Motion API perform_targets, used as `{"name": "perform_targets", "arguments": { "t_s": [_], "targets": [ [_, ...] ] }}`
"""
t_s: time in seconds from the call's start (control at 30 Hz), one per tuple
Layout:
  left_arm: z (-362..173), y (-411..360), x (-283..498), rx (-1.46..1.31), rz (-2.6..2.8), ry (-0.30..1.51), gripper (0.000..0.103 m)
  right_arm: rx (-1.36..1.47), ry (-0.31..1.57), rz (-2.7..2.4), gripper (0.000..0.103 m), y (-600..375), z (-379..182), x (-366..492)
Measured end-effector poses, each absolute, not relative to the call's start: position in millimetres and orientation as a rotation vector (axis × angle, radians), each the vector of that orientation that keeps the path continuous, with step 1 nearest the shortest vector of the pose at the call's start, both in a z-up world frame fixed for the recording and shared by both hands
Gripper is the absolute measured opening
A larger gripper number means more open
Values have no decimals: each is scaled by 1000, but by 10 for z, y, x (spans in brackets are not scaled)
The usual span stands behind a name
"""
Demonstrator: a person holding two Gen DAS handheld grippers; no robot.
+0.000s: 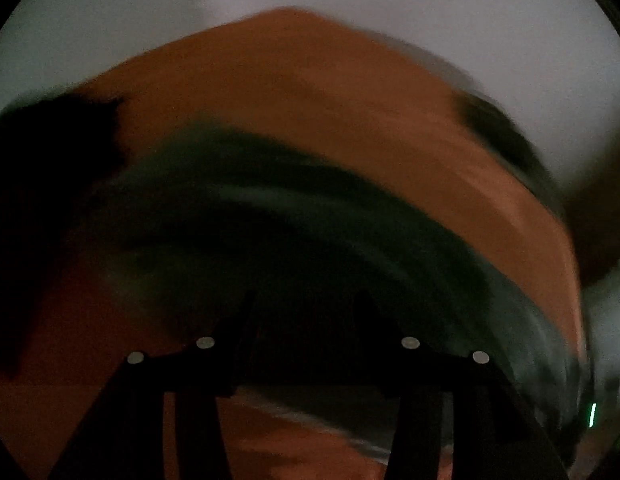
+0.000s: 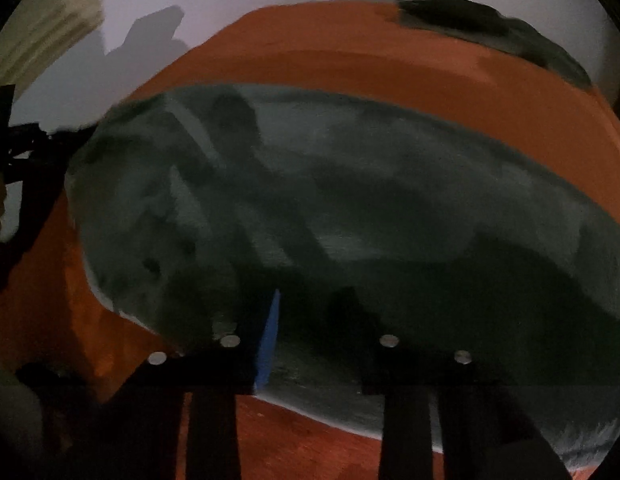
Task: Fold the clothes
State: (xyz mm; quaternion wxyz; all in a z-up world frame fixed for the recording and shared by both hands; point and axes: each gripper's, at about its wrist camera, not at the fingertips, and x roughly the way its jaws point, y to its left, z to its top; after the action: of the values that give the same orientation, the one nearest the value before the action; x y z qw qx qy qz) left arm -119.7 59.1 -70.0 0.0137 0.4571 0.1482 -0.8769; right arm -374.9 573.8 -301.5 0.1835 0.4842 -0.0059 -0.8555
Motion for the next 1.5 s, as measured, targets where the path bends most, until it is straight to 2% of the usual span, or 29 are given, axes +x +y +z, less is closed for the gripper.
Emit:
{"name": "perform_targets", "arguments": {
  "t_s": [0.03,0.13,0.23,0.3,0.33,0.4,0.47,0.6,0.63,0.67,0.87,0.93,1.13,1.27,1.33,1.4,1.43,1.5],
  "targets": [
    [-726,853,-1169,1465,-2811,376,56,1369,-14,-2425,28,5786,-3005,-3729],
    [-945,1414,-1172,1597,-2781,174,57,1399,8,-2463,27,5954,-3011,-3646],
    [-1225,1612,-1315,1772,-2756,213,57,1465,-34,-2501,26,6226,-3057,-3505],
    [-1416,1585,-1384,1808,-2708,199,57,1490,-26,-2562,18,6462,-3051,-3366],
    [-1536,1543,-1421,1821,-2679,189,57,1501,8,-2615,17,6604,-3036,-3285],
    [-1647,1446,-1344,1845,-2680,295,57,1538,107,-2756,16,6975,-3007,-3112],
    [-1666,1397,-1317,1829,-2721,363,57,1623,51,-2862,16,7503,-3022,-2946],
    [-1716,1455,-1420,1814,-2751,297,57,1746,-76,-3037,16,8535,-3022,-2572],
    [-1700,1480,-1416,1805,-2756,276,57,1755,-85,-3074,11,8758,-3012,-2484],
    [-1740,1497,-1473,1798,-2759,262,57,1750,-128,-3088,0,8941,-2989,-2423],
    [-1738,1446,-1400,1801,-2741,348,58,1684,-326,-3142,0,9220,-2682,-2325],
    [-1722,1428,-1404,1829,-2743,374,67,1628,-426,-3114,1,9159,-2609,-2315],
    [-1326,1489,-1605,1783,-2897,399,67,1623,-414,-3017,2,8948,-2614,-2453],
    [-1198,1508,-1923,1757,-2896,325,69,1629,-386,-2951,2,8805,-2633,-2556],
    [-1284,1464,-2054,1789,-2835,353,70,1631,-372,-2918,8,8733,-2642,-2608],
    [-1417,1337,-2166,1860,-2760,427,70,1633,-359,-2886,28,8662,-2651,-2660],
    [-1508,1278,-2162,1900,-2721,454,70,1633,-352,-2869,33,8626,-2656,-2685],
    [-1636,1217,-2123,1929,-2686,491,70,1635,-339,-2837,35,8554,-2665,-2737]
  ]
}}
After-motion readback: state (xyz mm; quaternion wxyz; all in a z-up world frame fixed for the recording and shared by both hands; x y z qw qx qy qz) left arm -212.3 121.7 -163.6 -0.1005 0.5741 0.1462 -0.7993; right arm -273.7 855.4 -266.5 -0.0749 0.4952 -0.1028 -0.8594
